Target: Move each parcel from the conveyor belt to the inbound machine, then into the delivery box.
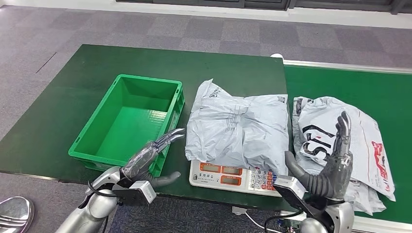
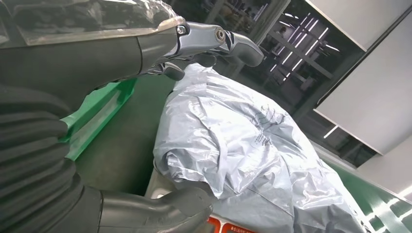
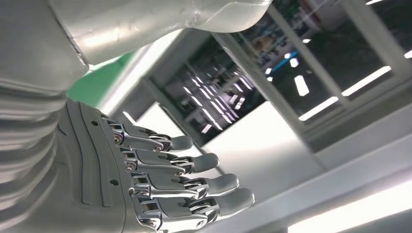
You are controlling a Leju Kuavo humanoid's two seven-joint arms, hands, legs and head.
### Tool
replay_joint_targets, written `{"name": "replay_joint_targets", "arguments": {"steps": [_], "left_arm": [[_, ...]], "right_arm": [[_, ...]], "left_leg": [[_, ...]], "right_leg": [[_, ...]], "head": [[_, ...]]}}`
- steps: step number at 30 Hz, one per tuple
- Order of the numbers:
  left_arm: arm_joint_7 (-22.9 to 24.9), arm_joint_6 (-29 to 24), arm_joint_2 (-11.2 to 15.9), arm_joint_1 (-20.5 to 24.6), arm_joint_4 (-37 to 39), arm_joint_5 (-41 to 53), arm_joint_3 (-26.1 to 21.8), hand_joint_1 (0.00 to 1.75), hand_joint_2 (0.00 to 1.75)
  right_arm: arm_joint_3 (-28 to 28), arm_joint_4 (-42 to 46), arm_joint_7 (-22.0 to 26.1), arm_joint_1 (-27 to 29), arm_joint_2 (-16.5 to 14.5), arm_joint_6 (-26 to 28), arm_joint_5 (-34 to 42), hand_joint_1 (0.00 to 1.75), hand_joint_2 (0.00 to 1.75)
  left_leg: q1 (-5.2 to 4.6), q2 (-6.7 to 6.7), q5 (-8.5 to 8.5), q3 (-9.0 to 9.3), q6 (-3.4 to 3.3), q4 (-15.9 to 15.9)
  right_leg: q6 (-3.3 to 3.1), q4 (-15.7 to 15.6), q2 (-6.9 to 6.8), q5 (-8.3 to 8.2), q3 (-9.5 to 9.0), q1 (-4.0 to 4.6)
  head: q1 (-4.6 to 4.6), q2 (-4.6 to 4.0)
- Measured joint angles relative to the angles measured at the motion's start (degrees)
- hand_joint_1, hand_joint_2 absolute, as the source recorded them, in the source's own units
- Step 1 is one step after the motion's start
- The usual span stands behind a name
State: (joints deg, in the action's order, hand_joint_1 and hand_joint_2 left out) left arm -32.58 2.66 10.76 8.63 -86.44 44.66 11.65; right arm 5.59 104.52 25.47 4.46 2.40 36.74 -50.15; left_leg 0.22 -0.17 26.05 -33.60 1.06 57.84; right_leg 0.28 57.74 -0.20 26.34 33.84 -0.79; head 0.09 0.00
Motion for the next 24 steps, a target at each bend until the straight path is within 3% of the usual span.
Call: {"name": "replay_joint_targets", "arguments": {"steps": [10, 24], "left_arm": [[0.6, -0.7, -0.9, -1.8, -2.6, 1.3, -1.1, 0.0, 1.75], [1.5, -0.7, -2.6, -2.6, -4.6, 2.2, -1.1, 0.0, 1.75]], "right_arm": [[-8.7, 4.1, 7.0, 9.3, -8.2, 0.7, 11.0, 0.0, 1.75], [-15.7, 5.2, 14.3, 10.3, -16.1, 3.1, 16.9, 0.0, 1.75]], "left_leg": [[0.0, 0.03, 0.01, 0.01, 0.0, 0.0], [0.0, 0.05, 0.01, 0.02, 0.0, 0.0]], "right_leg": [[0.0, 0.0, 0.02, 0.0, -0.01, -0.01], [0.0, 0.0, 0.04, 0.0, -0.02, 0.0]], "head": [[0.0, 0.0], [0.0, 0.0]]}}
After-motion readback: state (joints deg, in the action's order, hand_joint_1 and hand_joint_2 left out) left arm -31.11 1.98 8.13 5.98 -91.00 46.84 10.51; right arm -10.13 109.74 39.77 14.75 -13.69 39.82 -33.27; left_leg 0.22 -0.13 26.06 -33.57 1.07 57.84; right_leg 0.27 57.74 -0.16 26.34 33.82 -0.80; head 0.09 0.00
